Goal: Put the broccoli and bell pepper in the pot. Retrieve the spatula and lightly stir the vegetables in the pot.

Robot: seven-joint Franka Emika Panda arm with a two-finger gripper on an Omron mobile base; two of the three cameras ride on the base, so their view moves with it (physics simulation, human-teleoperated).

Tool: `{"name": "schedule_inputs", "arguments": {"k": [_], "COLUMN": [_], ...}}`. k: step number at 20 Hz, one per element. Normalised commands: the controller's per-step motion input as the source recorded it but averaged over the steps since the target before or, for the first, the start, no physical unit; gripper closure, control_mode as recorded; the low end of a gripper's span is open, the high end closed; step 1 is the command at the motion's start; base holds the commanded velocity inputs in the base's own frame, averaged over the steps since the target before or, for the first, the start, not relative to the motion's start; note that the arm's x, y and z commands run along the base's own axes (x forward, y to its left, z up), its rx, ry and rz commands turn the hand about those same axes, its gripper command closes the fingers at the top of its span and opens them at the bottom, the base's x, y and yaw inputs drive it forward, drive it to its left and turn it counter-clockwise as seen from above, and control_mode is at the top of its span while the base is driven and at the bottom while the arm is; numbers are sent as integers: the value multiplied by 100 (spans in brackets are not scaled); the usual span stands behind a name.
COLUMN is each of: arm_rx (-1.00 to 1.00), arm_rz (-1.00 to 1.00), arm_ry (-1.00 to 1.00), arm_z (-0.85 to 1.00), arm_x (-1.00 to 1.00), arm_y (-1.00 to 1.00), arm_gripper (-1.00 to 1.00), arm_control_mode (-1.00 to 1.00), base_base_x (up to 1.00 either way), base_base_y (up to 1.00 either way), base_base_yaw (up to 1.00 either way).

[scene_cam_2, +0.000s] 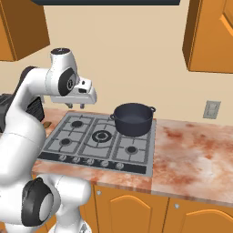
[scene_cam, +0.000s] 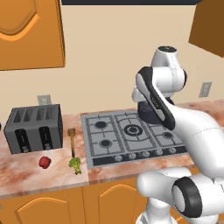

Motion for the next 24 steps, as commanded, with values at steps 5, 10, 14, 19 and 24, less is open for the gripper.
{"name": "schedule_inputs", "arguments": {"k": [5, 10, 14, 19, 24], "arm_rx": [0, 0, 0, 0, 0], "arm_rz": [0, 0, 0, 0, 3], "arm_ry": [-9, -8, -4, 0, 0], "arm_z": [0, 0, 0, 0, 0], "arm_x": [-22, -24, -19, 0, -4], "arm_y": [0, 0, 0, 2, 46], "arm_gripper": [-100, -100, -100, -100, -100], "arm_control_mode": [-100, -100, -100, -100, -100], "base_base_x": [0, 0, 0, 0, 0], "base_base_y": [0, 0, 0, 0, 0], "base_base_yaw": [0, 0, 0, 0, 0]}}
